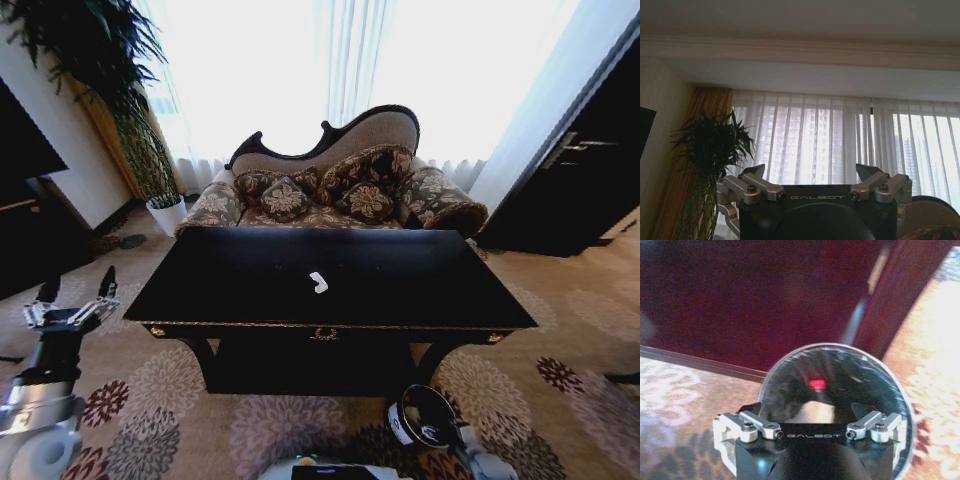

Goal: Move to the front of the table and place the trash on the table into the trash bin.

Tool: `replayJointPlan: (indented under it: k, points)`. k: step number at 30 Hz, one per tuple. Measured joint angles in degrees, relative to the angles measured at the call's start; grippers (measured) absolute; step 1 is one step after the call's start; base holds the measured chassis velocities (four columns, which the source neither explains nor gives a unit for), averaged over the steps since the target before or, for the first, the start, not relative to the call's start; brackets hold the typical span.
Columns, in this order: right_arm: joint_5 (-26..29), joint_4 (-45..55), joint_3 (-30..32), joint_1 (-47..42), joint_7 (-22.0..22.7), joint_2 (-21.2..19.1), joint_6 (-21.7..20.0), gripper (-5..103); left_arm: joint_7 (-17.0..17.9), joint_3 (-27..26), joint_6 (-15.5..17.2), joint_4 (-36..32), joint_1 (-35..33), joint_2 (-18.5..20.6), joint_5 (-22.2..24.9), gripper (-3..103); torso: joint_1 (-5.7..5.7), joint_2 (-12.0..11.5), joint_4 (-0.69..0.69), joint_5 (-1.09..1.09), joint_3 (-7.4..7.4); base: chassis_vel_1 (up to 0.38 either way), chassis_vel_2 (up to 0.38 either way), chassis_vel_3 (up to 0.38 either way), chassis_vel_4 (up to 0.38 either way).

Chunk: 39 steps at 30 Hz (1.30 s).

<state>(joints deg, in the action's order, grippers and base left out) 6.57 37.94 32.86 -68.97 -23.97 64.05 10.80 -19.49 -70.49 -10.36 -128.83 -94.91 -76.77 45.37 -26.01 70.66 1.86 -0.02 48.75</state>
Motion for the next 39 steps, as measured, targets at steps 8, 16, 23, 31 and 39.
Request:
replayJointPlan:
  k: [8,16,23,31,39]
  points:
    - [2.0,13.3,2.8,-7.1,-14.9,1.6,1.2,100,0.0,0.7,0.0,0.3,0.4,-0.7,-0.5,100,0.00,0.0,0.00,0.01,0.00,0.000,0.000,0.000,0.000]
    - [6.1,29.8,10.5,-15.1,-24.0,6.4,1.1,100,0.0,1.3,0.0,0.3,0.4,-1.1,-1.2,100,0.00,0.0,0.01,0.00,0.00,0.000,0.000,0.000,0.000]
    - [12.6,44.4,16.2,-20.6,-33.2,11.5,0.0,100,0.0,2.6,0.2,-0.4,0.4,-2.0,-2.4,100,0.00,0.0,0.01,0.00,0.00,0.000,0.000,0.000,0.000]
    - [19.2,52.2,21.4,-22.8,-40.2,11.7,-1.2,100,0.0,2.8,0.2,-1.0,0.0,-2.7,-3.1,100,0.00,0.0,0.00,0.00,-0.01,0.000,0.000,0.000,0.000]
    - [25.3,58.2,26.5,-23.0,-44.2,10.4,-4.9,100,0.0,2.6,0.2,-1.0,-0.1,-2.7,-3.1,100,0.00,0.0,0.00,0.01,0.00,0.000,0.000,0.000,0.000]
